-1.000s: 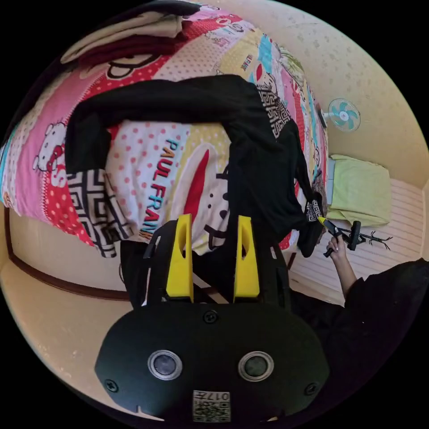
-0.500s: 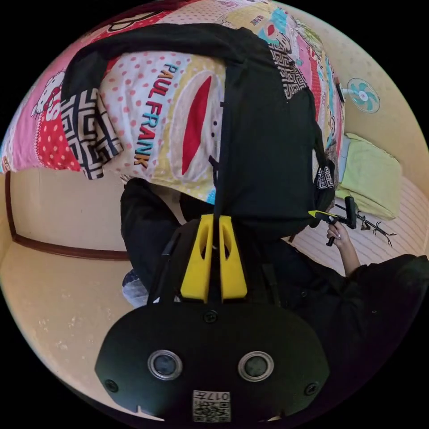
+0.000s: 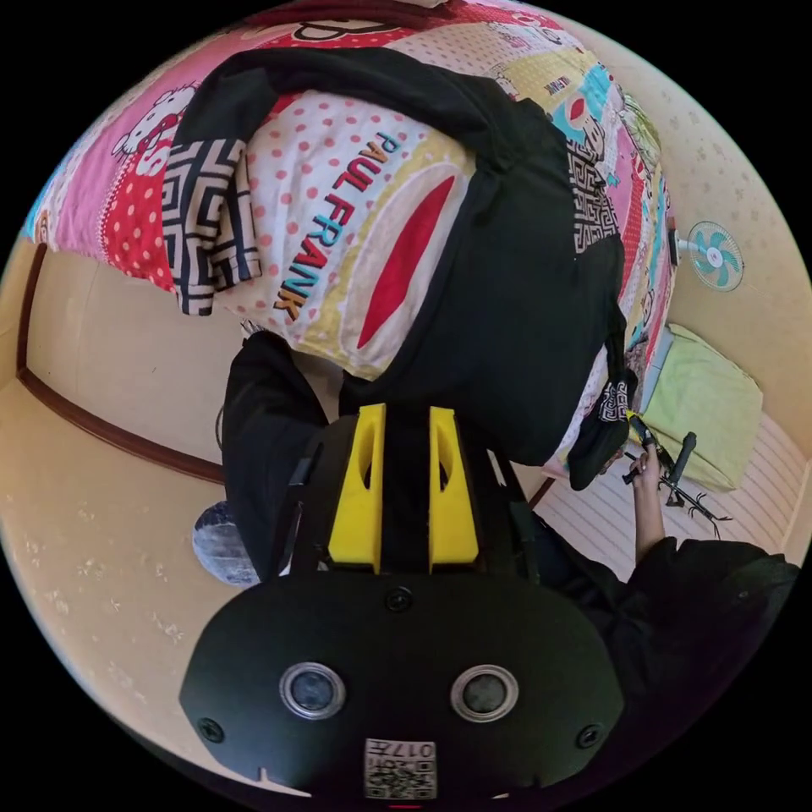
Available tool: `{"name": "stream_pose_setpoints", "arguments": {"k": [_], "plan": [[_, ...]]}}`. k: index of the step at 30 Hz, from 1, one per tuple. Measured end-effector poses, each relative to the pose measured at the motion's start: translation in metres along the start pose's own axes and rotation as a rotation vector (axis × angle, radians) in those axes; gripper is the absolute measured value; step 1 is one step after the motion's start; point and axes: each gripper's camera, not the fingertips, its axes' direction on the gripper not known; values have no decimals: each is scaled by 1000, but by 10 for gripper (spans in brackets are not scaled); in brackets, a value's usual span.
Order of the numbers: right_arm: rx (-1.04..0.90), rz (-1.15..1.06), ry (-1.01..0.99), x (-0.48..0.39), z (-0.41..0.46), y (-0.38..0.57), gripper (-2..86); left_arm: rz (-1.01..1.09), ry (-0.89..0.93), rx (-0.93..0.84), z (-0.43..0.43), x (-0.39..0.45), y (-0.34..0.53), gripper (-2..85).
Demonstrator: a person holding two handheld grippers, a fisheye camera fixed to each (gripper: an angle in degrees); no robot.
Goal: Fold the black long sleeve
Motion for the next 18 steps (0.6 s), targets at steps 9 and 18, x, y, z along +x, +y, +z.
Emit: {"name": "stream_pose_setpoints", "arguments": {"k": [9, 18], "plan": [[145, 265, -411, 198, -134, 24, 18, 10, 47, -23, -19, 5, 8, 83], [77, 667, -385, 370, -56, 86, 112, 36, 52, -58, -28, 13, 15, 84]]}}
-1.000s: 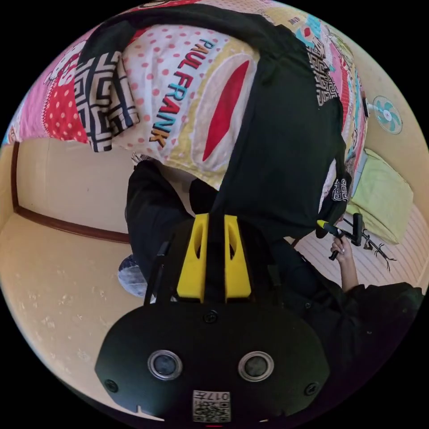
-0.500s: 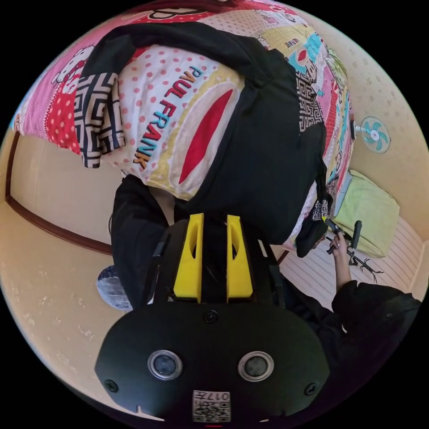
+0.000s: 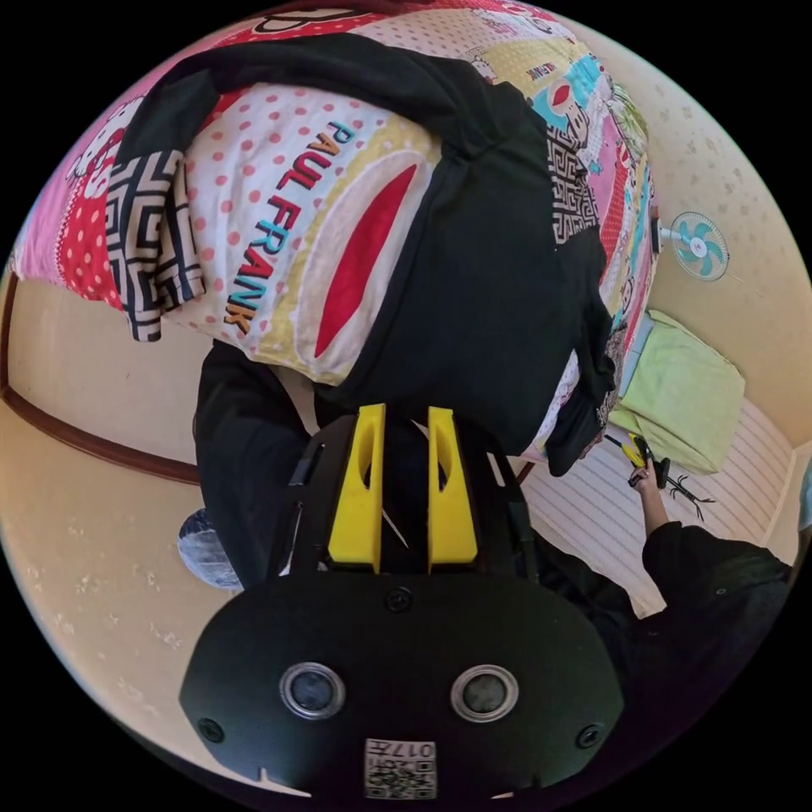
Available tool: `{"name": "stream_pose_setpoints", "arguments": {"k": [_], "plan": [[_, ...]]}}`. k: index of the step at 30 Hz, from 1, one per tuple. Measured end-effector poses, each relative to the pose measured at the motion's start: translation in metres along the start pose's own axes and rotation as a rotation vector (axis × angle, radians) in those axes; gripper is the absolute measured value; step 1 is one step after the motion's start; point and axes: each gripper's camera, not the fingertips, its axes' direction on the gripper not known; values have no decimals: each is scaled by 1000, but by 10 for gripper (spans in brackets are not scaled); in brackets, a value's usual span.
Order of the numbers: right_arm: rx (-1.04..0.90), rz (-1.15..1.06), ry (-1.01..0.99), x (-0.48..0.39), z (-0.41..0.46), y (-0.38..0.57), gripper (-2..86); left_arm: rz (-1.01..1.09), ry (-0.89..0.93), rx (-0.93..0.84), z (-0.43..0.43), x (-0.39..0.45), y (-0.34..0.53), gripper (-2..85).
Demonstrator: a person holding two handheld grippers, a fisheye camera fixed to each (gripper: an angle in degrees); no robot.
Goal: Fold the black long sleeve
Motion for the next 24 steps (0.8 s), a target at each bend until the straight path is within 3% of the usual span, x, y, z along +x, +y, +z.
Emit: {"name": "stream_pose_setpoints", "arguments": {"k": [5, 9, 12, 15, 19, 24], "plan": [[116, 43, -372, 15, 71, 65, 122, -35, 10, -18, -5, -3, 11, 84], [99, 178, -347, 28, 131, 90, 122, -65, 46, 1, -16, -5, 15, 90], [182, 245, -455, 53, 163, 98, 110, -95, 88, 70, -31, -10, 19, 106], [271, 309, -527, 82, 171, 94, 50, -129, 174, 128, -47, -21, 23, 111], [408, 114, -666, 59, 129, 99, 19, -199, 236, 233, -74, -45, 35, 112], [488, -319, -897, -62, 84, 127, 14, -323, 363, 377, -106, -91, 45, 114]]}}
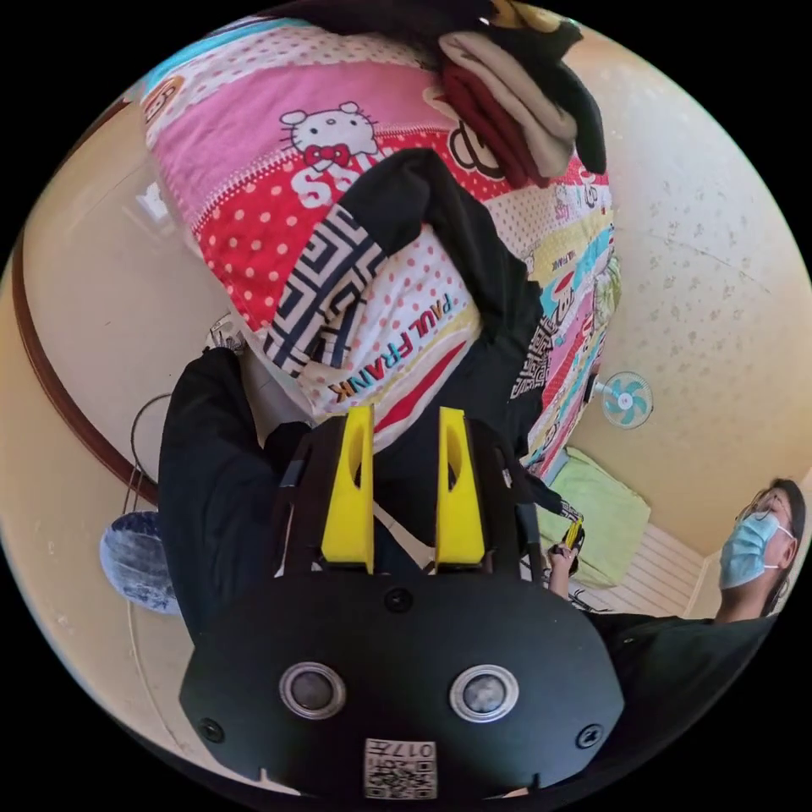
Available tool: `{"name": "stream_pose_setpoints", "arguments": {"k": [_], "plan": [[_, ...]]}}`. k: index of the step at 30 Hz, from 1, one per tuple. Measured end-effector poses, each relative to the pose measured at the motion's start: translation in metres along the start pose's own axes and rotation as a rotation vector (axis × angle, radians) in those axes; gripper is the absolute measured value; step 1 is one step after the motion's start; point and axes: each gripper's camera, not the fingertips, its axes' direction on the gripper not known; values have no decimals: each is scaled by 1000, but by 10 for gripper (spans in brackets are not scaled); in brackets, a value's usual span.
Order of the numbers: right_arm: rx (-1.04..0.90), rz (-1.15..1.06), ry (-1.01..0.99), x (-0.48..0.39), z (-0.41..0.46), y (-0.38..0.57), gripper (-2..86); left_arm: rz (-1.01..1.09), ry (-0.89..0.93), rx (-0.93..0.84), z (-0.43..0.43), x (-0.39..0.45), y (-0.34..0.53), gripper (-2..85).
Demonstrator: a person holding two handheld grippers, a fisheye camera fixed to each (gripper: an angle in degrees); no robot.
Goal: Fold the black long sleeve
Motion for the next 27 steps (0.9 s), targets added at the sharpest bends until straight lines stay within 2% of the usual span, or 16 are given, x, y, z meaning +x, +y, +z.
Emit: {"name": "stream_pose_setpoints", "arguments": {"k": [2, 5, 9, 10, 11, 12, 13, 14, 16, 20, 25, 27], "plan": [[-102, -178, -172, -55, 63, 25, 14, -23, 48, 33, -9, -7, -6, 116], [-265, -333, -335, -98, 157, 92, 15, -41, 116, 67, -20, -15, -12, 119], [-517, -339, -404, -95, 281, 217, 18, -81, 76, 128, -33, -31, -7, 134], [-646, -359, -357, -84, 322, 270, 21, -100, 75, 145, -36, -36, -5, 139], [-817, -409, -211, -70, 361, 326, 23, -150, 80, 179, -39, -47, -2, 150], [-899, -420, -91, -59, 379, 354, 25, -213, 101, 209, -39, -61, -1, 162], [-1014, -401, 112, -35, 404, 402, 27, -239, 121, 217, -38, -67, -1, 164], [-1082, -359, 176, -17, 413, 436, 27, -270, 169, 213, -30, -79, -5, 167], [-1104, -315, 123, -9, 410, 466, 27, -285, 175, 158, -12, -89, -16, 161], [-1126, -332, 58, -19, 398, 508, 24, -223, 161, 58, -4, -82, -31, 66], [-1165, -379, -28, -28, 412, 542, 26, -6, 131, 214, -107, -40, -32, 46], [-1159, -392, -71, -31, 423, 554, 28, 188, -18, 330, -175, -7, -39, 48]]}}
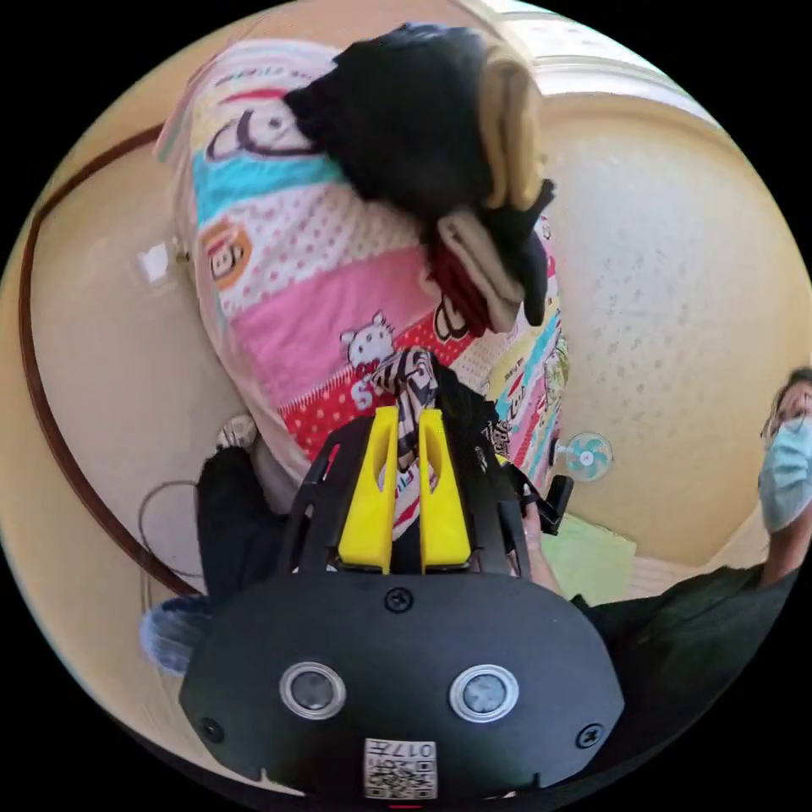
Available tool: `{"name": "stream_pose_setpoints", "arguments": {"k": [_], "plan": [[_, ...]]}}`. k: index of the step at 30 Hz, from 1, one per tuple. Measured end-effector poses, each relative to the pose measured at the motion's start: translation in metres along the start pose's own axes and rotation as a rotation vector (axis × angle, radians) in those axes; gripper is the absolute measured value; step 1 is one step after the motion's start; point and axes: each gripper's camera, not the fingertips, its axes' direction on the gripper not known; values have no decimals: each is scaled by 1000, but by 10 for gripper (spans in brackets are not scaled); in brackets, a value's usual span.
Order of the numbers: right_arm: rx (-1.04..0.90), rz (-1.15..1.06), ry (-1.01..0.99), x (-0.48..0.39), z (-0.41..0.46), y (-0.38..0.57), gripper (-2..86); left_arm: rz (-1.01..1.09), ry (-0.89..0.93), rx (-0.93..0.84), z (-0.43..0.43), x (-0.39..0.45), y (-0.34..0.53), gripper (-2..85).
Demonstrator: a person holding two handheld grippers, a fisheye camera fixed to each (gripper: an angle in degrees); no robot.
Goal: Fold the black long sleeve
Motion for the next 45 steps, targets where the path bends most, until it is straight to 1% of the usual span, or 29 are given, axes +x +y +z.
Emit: {"name": "stream_pose_setpoints", "arguments": {"k": [1, 3, 4, 5, 6, 7, 9, 10, 11, 12, 14, 18, 22, 24, 25, 26, 27, 29, 31, 33, 34, 36, 37, 39, 40, 42, 43, 44, 45], "plan": [[12, -19, -11, -1, 11, -5, 30, 61, -51, 26, -13, 6, -7, 49], [15, -38, -36, -1, 33, -12, 35, 261, -259, 60, -37, 14, -30, 57], [7, -37, -42, 0, 51, -17, 38, 278, -302, 48, -35, 10, -35, 65], [-9, -41, -34, 1, 70, -19, 41, 244, -356, 4, -27, -10, -43, 81], [-23, -48, -21, 2, 81, -20, 43, 133, -361, -38, -17, -41, -48, 98], [-67, -45, 39, 6, 105, -20, 44, 67, -332, -54, -13, -59, -48, 106], [-138, 11, 159, 15, 136, -19, 44, -201, -97, -66, 0, -131, -32, 138], [-166, 27, 195, 17, 148, -17, 43, -265, -37, -60, 4, -146, -24, 142], [-167, 4, 202, 13, 154, -14, 42, -366, 75, -50, 13, -169, -10, 151], [-160, -13, 204, 10, 155, -12, 42, -416, 162, -45, 23, -180, 0, 159], [-144, -73, 201, -3, 158, -10, 41, -412, 233, -43, 39, -179, 6, 161], [-186, -67, 206, -4, 170, -11, 37, -305, 284, -13, 70, -152, -17, 160], [-161, -5, 155, 9, 166, -7, 31, -427, 242, -14, 103, -158, -28, 140], [-152, 15, 153, 13, 159, -4, 30, -517, 182, -9, 107, -164, -20, 102], [-146, 18, 161, 14, 152, -1, 28, -522, 182, -3, 106, -164, -17, 93], [-136, 18, 192, 16, 141, 2, 27, -507, 186, 24, 101, -164, -11, 38], [-128, 22, 215, 17, 135, 4, 26, -479, 224, 79, 91, -162, -5, 7], [-71, 71, 286, 28, 103, 17, 23, -477, 254, 141, 73, -159, 3, -3], [-40, 115, 245, 42, 78, 30, 23, -394, 299, 184, 57, -143, 1, -6], [-35, 162, 189, 57, 58, 45, 24, -190, 332, 225, 36, -94, -4, -8], [-34, 189, 175, 65, 46, 58, 25, -130, 342, 233, 32, -79, -5, -8], [-34, 214, 179, 73, 28, 78, 26, 129, 395, 251, 32, -4, -4, -9], [-29, 227, 182, 76, 16, 91, 27, 190, 416, 248, 37, 16, -2, -9], [-7, 251, 175, 80, -5, 112, 28, 414, 530, 193, 75, 98, 12, -9], [14, 275, 165, 84, -20, 126, 29, 474, 560, 165, 90, 120, 18, -9], [53, 318, 143, 92, -43, 148, 30, 649, 654, 5, 165, 199, 52, -9], [82, 340, 127, 97, -60, 162, 29, 689, 669, -30, 184, 215, 64, -9], [109, 359, 118, 103, -76, 176, 29, 782, 663, -89, 226, 247, 94, -9], [121, 368, 116, 107, -85, 183, 29, 850, 606, -146, 271, 271, 127, -8]]}}
